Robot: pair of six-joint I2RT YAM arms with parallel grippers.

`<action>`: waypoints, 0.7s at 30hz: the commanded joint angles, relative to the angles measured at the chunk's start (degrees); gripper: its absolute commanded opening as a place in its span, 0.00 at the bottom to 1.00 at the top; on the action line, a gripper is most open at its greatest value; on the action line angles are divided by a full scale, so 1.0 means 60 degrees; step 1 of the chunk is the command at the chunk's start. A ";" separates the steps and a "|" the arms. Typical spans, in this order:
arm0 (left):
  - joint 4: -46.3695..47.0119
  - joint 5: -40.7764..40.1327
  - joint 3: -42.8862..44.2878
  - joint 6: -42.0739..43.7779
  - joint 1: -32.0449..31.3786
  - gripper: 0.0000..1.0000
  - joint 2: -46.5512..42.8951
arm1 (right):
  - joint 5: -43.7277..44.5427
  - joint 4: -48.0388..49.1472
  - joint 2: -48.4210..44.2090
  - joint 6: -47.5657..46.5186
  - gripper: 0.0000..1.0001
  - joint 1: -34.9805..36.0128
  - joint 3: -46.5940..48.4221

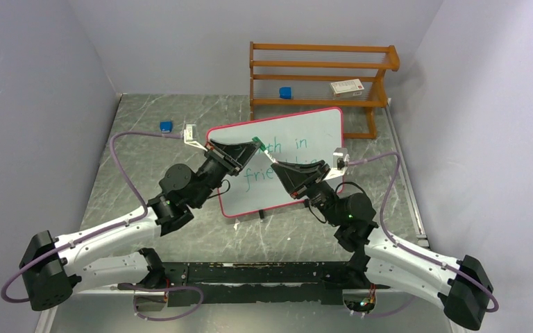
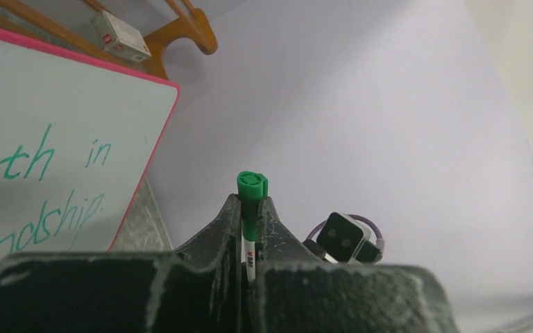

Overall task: Write a sentence on the whiteboard
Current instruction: Close the whiteboard marker at the center of the board.

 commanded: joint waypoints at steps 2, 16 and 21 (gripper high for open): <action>0.0461 0.0727 -0.0073 0.0849 -0.0809 0.05 0.0357 | 0.0479 0.0992 0.0331 0.0271 0.00 0.0013 -0.0002; 0.0985 0.2055 -0.0710 0.1686 -0.1322 0.05 0.0618 | 0.0547 0.1699 0.0095 0.1062 0.00 -0.0001 -0.0267; 0.1151 0.2333 -0.1004 0.2048 -0.1528 0.05 0.0547 | 0.0466 0.1946 0.0218 0.1363 0.00 -0.0001 -0.0256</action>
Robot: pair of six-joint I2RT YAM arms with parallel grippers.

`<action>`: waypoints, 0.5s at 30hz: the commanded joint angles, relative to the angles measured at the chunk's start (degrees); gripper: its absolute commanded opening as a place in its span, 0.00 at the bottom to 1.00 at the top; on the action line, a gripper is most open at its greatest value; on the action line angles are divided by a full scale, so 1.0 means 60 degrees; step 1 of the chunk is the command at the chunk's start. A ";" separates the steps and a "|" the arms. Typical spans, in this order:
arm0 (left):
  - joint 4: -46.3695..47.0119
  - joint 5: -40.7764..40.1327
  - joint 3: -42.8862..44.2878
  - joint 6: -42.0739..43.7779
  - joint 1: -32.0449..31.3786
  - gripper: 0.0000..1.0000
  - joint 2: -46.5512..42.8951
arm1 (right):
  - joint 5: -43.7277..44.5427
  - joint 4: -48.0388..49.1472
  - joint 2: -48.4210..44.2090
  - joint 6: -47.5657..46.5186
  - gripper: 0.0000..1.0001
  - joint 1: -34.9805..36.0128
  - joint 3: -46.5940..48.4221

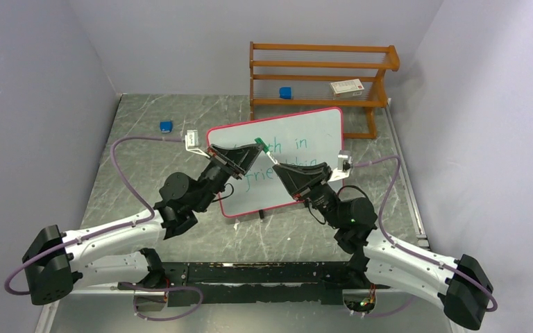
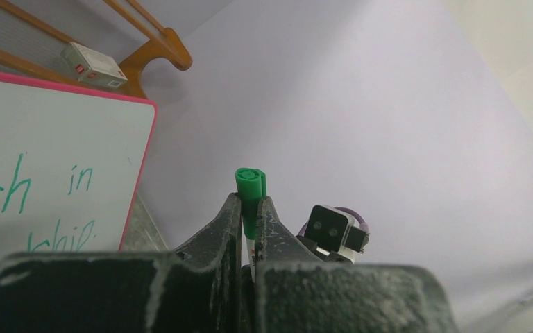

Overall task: Write a sentence on the whiteboard
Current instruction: Close the whiteboard marker at the center of the board.

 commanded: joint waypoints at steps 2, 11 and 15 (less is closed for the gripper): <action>-0.0695 0.2691 -0.0685 0.0663 -0.0917 0.05 0.0088 | 0.0396 0.0750 0.0220 0.0411 0.00 -0.0015 0.0223; -0.3045 0.1351 0.0003 0.1902 -0.0588 0.07 -0.1201 | 0.1071 -0.1783 -0.0222 -0.0471 0.00 -0.0045 0.0688; -0.4748 0.1318 0.0833 0.2553 0.0332 0.26 -0.1665 | 0.1763 -0.3438 -0.0622 -0.0998 0.00 -0.0141 0.1128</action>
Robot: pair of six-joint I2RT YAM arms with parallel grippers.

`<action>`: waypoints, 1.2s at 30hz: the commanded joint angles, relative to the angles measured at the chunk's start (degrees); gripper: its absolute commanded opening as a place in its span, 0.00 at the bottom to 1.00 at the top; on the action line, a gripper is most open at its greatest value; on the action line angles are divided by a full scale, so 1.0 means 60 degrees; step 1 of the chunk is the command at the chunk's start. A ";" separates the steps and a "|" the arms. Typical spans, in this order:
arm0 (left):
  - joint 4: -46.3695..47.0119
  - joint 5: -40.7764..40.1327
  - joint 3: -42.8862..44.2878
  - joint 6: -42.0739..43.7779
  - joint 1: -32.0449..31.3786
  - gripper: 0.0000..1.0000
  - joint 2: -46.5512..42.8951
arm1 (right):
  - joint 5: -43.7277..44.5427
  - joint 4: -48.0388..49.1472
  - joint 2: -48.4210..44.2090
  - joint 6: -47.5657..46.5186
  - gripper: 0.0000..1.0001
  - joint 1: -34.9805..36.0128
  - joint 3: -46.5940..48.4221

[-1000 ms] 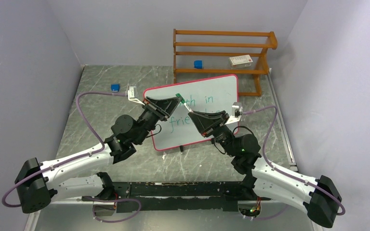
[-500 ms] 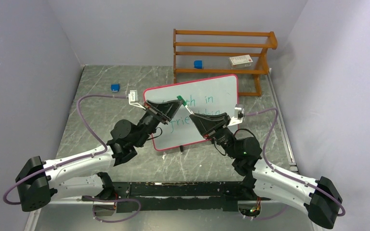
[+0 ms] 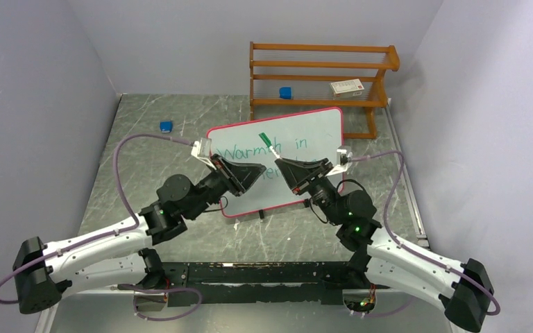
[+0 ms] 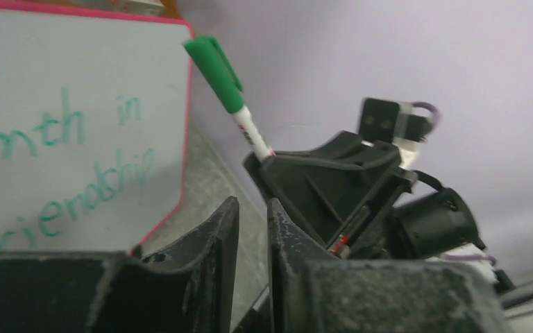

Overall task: Write a sentence on the whiteboard
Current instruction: Close the whiteboard marker at the center of the board, then place the whiteboard marker at the center of the board.

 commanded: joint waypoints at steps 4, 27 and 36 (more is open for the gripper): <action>-0.3336 0.0721 0.1636 0.1596 0.1766 0.39 -0.0921 | 0.2037 -0.3388 -0.0854 -0.1252 0.00 -0.0292 0.0994; -0.7165 -0.2360 0.1647 0.5489 0.5233 0.94 -0.2470 | 0.2664 -0.8787 -0.0213 -0.0411 0.00 -0.7411 0.1431; -0.7041 -0.3442 0.0363 0.5965 0.5244 0.99 -0.3872 | 0.1900 -0.8390 0.0711 0.0516 0.00 -0.8414 0.0168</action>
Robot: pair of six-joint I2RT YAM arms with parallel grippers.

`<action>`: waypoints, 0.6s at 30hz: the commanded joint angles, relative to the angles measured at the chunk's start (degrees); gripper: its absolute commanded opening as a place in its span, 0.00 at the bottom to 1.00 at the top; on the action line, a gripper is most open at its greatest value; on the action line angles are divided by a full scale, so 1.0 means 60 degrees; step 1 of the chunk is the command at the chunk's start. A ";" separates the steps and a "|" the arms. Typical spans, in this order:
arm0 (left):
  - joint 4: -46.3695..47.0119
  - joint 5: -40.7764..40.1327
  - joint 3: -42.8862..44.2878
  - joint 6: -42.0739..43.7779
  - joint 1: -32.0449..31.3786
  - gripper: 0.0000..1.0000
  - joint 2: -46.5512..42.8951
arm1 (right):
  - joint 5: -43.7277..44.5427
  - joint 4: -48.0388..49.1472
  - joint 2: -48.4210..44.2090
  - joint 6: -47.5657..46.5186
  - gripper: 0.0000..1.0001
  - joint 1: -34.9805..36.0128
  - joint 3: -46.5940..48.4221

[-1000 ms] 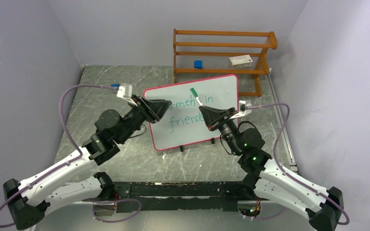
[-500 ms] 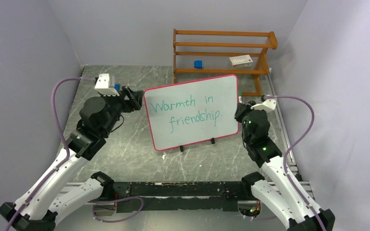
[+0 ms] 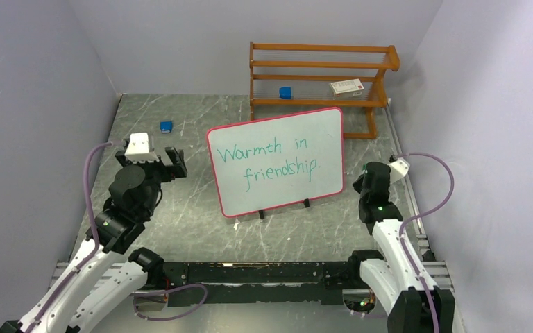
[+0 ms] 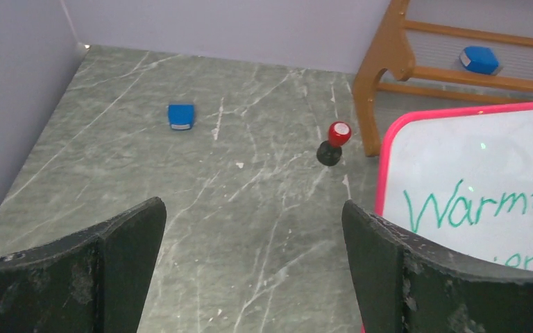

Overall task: Write a sentence on the whiteboard
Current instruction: Place the whiteboard marker at the center of the board.

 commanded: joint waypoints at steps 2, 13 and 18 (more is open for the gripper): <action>0.0005 -0.0753 -0.0407 0.0286 0.0086 0.99 -0.0757 | 0.0048 0.0121 0.0844 0.0802 0.00 -0.0219 -0.0398; -0.0076 -0.0803 -0.0448 0.0138 0.0082 0.99 -0.1074 | 0.0591 -0.0111 0.2050 0.1625 0.14 -0.0594 -0.0590; -0.0090 -0.0777 -0.0477 0.0097 0.0079 0.99 -0.1280 | 0.0453 -0.0388 0.1661 0.1703 0.31 -0.0587 -0.0686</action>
